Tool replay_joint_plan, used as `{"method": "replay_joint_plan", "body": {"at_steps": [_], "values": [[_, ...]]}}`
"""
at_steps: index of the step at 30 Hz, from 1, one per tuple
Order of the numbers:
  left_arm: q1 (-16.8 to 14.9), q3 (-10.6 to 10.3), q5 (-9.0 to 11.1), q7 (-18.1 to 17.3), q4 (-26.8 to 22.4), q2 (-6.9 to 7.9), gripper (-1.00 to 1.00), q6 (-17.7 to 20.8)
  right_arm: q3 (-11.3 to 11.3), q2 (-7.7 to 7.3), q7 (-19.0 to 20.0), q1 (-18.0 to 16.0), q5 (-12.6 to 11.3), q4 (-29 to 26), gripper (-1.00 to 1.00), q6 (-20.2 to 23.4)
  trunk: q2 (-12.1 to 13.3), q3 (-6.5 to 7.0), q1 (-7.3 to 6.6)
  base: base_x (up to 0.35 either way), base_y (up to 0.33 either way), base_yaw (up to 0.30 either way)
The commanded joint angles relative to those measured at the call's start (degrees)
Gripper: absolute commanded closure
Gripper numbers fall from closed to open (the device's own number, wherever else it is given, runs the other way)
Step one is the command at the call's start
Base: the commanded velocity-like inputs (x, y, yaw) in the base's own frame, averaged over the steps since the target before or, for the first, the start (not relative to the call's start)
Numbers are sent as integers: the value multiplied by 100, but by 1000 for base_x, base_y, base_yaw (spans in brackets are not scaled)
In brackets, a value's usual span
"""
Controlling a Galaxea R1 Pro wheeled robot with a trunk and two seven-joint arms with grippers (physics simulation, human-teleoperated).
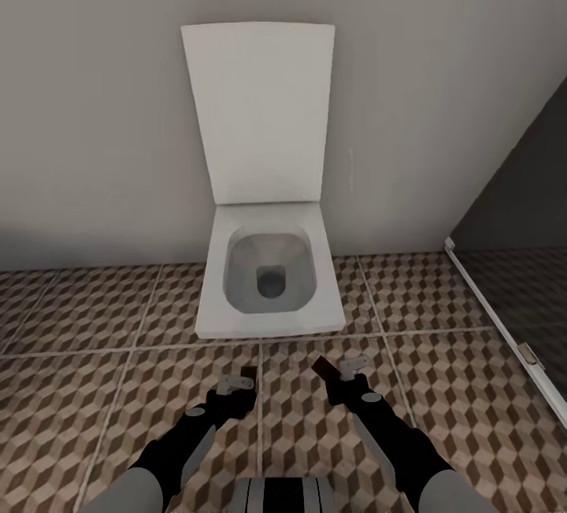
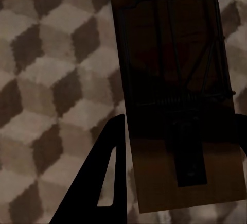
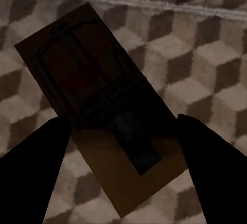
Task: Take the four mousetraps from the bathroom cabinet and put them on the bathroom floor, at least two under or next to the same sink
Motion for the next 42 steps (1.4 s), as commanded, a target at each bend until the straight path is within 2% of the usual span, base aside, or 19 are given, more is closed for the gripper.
{"method": "replay_joint_plan", "body": {"at_steps": [1,33,38,42], "values": [[-1,-20,48,9,-9,2,100,32,27,-4,-51,-3,-56,-9,100,22,-2,-13,-1,0,0,0],[-1,-20,51,9,-24,4,100,31,27,-4,-52,-3,-53,-9,100,8,-2,-281,-1,0,0,0],[-1,-20,48,9,-33,4,100,31,21,-9,-140,-3,-32,0,100,60,-2,-284,-1,0,0,0],[-1,-20,47,9,-40,3,100,34,13,-5,-408,-3,-37,-2,100,174,-2,-285,-1,0,0,0]]}}
